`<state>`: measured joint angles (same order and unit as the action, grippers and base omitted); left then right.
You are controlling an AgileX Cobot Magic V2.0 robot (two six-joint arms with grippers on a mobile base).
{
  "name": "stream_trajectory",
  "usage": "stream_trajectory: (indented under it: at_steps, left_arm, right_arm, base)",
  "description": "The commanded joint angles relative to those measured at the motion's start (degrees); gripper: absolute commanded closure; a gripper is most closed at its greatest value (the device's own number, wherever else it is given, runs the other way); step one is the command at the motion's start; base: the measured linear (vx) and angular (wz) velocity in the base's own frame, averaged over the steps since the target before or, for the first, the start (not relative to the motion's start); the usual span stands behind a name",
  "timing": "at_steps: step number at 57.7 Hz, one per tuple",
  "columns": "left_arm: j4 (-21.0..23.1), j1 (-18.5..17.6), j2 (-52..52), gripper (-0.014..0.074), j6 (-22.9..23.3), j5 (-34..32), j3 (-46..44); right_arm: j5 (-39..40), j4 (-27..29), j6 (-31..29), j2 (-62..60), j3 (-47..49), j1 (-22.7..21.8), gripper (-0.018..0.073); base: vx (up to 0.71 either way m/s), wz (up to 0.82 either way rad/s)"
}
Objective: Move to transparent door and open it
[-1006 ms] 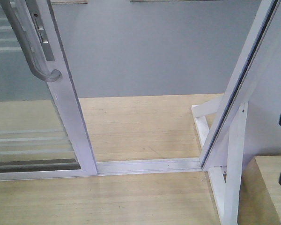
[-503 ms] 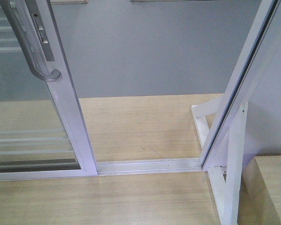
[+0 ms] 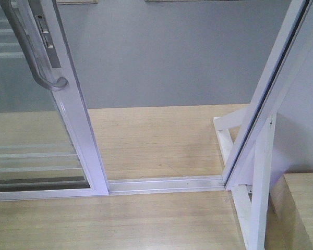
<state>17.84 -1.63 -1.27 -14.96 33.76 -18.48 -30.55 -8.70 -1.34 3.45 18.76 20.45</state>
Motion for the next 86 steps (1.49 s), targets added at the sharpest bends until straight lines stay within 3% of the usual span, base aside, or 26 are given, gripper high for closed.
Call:
stream_trajectory:
  at_steps: [1,8,19,28,35,86]
  left_arm:
    - [1.23,-0.12,-0.78,0.0602,0.13,-4.26,-1.51]
    - [-1.34,-0.12,0.65,0.0602,-1.41,-7.42,0.25]
    - [-1.24,-0.12,2.67,0.0602,1.57,-26.45,13.1]
    - [-1.25,-0.12,2.72,0.0602,3.61,-34.86,21.5]
    - [-3.84,-0.12,2.72,0.0602,1.5,-32.84,21.74]
    - [-3.71,-0.12,2.65,0.0602,1.62,-32.82,21.74]
  right_arm:
    - [4.44,-0.64,-0.37,0.54,1.47,-0.35,0.0564]
    - [4.44,-0.64,-0.35,0.54,1.47,-0.35,0.0564]
    - [4.38,-0.64,-0.35,0.54,1.47,-0.35,0.0564]
    - [4.38,-0.64,-0.35,0.54,1.47,-0.35,0.0564]
    - [4.38,-0.64,-0.35,0.54,1.47,-0.35,0.0564]
    - [4.2,-0.64,-0.35,0.54,1.47,-0.35,0.0564]
  base:
    - [0.0,0.0]
    - [0.0,0.0]
    - [0.0,0.0]
    - [0.0,0.0]
    - [0.0,0.0]
    - [0.0,0.0]
